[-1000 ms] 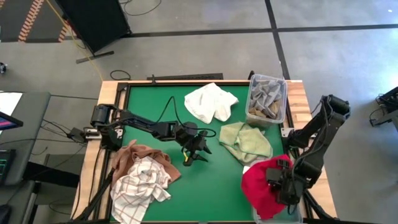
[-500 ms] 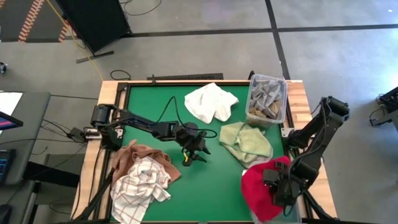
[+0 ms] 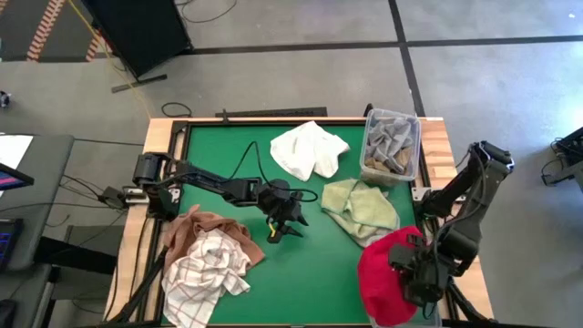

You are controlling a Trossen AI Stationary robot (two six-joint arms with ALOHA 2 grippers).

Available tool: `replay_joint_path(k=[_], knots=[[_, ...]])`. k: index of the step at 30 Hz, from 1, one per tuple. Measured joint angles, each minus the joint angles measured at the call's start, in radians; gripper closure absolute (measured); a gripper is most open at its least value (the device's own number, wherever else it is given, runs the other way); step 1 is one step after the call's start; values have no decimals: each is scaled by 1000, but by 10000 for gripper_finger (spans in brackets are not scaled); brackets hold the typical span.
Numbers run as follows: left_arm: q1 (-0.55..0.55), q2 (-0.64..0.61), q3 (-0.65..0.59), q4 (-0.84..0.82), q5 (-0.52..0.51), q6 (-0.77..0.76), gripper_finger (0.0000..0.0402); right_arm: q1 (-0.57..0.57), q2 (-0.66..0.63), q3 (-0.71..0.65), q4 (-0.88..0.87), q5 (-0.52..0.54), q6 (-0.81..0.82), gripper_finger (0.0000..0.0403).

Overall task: Sort towels by color in basket
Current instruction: Put the red towel into the transparent bin

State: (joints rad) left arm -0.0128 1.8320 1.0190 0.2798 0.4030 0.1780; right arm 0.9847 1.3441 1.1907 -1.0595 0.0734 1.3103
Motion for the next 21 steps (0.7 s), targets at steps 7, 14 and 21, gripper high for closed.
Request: replay_joint_path(k=[7,14,21], knots=[[0,0,0,-19,0,-6,227,37,-1,89,-164,0,92,219],[0,0,0,-22,0,-4,227,59,-1,161,-126,138,61,218],[0,0,0,-21,0,-3,227,10,18,173,-4,274,-103,245]])
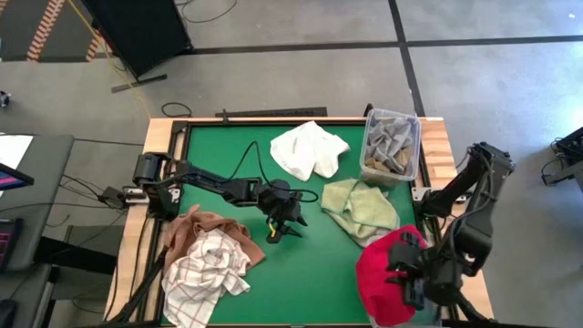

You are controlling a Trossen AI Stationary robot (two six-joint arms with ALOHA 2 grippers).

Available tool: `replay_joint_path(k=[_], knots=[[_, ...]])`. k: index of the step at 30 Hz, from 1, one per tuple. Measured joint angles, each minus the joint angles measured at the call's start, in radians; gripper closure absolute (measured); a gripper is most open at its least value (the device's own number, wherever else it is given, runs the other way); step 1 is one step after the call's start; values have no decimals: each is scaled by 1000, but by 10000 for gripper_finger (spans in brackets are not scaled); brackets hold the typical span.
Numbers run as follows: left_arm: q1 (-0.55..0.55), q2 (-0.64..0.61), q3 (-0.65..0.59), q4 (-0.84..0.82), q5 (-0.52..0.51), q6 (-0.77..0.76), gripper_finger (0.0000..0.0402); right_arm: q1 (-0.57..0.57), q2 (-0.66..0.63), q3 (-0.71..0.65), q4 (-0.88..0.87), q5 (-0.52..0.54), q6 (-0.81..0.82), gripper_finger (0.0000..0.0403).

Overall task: Sort towels by color in basket
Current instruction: Put the red towel into the transparent bin

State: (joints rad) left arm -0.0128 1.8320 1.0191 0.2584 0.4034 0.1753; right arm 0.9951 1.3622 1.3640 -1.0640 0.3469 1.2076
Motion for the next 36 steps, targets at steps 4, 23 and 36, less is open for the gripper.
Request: replay_joint_path(k=[4,23,36], knots=[[0,0,0,-3,0,4,227,-27,62,0,3,-50,-54,275],[0,0,0,-21,0,23,227,25,370,-1,7,-246,-43,366],[-1,0,0,-22,0,2,227,11,288,-237,312,-291,11,381]])
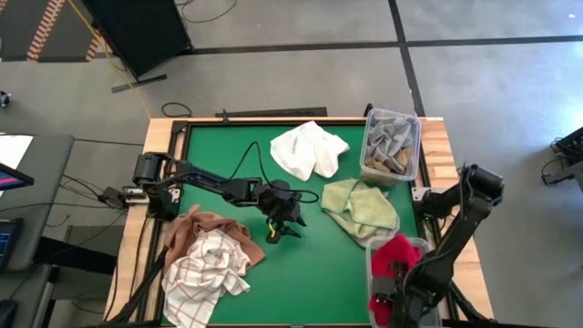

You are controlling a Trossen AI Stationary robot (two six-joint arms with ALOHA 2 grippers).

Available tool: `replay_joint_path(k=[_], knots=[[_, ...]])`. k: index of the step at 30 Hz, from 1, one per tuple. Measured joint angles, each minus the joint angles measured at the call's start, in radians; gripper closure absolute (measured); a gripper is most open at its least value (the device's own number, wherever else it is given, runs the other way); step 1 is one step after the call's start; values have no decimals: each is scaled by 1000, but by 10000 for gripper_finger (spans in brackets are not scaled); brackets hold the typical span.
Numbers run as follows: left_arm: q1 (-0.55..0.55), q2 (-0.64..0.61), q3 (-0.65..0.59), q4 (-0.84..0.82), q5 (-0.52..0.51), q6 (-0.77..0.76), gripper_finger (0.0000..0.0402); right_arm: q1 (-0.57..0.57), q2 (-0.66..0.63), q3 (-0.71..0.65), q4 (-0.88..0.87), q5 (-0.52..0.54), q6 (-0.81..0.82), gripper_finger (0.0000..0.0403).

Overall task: Sort towels by color in basket
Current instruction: Put the red towel into the transparent bin

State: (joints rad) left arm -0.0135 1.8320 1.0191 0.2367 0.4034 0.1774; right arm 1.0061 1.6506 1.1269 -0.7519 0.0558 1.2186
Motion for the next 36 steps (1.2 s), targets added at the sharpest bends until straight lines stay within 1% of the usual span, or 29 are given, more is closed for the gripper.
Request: replay_joint_path(k=[4,9,11,14,20,24,28,32,36], knots=[[0,0,0,-2,0,-2,227,-2,-77,-51,19,-4,25,382],[0,0,0,-2,0,1,227,-4,-167,-120,36,57,64,387],[0,0,0,-2,0,1,227,-15,-186,-160,59,62,81,387],[0,0,0,-3,0,2,227,-32,-179,-232,151,47,86,387],[-1,0,0,-15,0,20,227,-60,-110,-366,415,-48,88,386],[-1,0,0,-18,0,20,227,-60,-62,-371,447,-67,102,378],[-1,0,0,-19,0,30,227,-61,-48,-371,448,-76,116,370],[-1,0,0,-19,0,35,227,-61,-95,-371,451,-83,113,368],[-1,0,0,-19,0,34,227,-61,-178,-344,440,-90,113,367]])
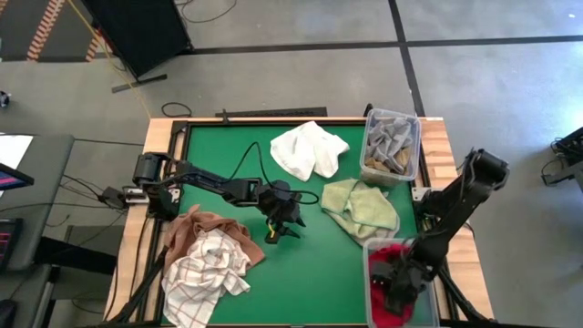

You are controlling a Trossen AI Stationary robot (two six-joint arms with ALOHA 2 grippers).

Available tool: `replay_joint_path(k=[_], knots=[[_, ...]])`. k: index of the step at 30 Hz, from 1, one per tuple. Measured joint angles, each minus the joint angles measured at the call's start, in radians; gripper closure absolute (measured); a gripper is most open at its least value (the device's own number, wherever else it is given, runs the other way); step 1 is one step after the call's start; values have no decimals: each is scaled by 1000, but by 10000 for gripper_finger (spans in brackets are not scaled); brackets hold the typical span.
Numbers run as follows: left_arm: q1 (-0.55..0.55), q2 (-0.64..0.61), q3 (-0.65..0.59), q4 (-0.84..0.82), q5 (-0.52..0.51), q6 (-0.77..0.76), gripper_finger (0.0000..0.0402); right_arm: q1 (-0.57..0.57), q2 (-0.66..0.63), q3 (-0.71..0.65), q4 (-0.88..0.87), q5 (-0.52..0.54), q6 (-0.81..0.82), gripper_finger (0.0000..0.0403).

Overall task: Sort towels by color in basket
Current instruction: Put the red towel into the transparent bin, then put the patterned white towel into the top transparent bin

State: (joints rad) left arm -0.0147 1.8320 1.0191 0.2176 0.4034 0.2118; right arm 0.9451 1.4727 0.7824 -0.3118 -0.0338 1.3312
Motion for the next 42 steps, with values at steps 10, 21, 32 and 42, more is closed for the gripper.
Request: replay_joint_path(k=[10,21,32,42], knots=[[0,0,0,2,0,-8,227,-1,-195,32,-49,57,-46,366],[0,0,0,-57,0,17,227,-1,-364,32,-70,79,-98,365],[0,-61,0,-171,-17,93,227,-62,-491,33,-71,113,-266,365],[-4,-275,0,-459,-80,157,227,-210,-518,34,-45,117,-515,365]])
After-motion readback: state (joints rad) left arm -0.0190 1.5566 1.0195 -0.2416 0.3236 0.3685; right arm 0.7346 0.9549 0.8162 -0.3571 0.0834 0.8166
